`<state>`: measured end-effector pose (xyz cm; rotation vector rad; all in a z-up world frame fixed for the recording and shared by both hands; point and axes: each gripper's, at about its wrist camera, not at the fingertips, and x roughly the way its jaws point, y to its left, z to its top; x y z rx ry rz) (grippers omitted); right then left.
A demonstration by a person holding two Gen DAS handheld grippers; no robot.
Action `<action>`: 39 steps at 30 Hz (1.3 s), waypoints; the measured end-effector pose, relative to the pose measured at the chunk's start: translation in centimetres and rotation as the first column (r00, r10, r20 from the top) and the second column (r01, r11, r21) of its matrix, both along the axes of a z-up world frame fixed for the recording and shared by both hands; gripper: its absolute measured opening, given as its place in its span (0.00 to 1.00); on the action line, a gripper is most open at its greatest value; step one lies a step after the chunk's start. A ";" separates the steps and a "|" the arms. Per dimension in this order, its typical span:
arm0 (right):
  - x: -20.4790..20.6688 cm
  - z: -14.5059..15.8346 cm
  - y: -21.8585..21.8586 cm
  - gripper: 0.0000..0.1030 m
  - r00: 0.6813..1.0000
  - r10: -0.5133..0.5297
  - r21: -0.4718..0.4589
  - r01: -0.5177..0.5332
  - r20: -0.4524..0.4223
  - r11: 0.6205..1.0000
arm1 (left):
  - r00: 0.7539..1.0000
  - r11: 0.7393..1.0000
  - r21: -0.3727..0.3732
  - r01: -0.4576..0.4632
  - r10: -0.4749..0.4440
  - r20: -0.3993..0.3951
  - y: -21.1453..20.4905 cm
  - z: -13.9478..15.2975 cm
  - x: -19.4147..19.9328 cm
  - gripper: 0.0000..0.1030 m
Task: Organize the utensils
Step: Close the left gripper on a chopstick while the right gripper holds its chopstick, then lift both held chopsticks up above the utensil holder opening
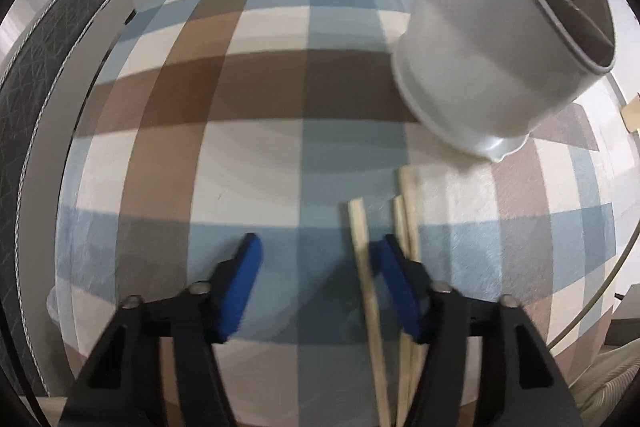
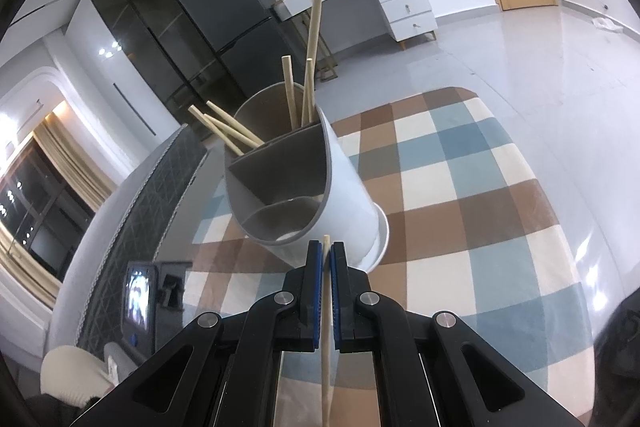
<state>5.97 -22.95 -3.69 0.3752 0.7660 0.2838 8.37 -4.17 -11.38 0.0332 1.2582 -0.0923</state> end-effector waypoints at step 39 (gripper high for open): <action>-6.9 3.6 4.2 0.03 0.986 0.011 -0.084 0.003 0.164 0.996 | 0.896 0.950 -0.291 0.113 0.030 0.444 3.2 14.8 -5.2 0.02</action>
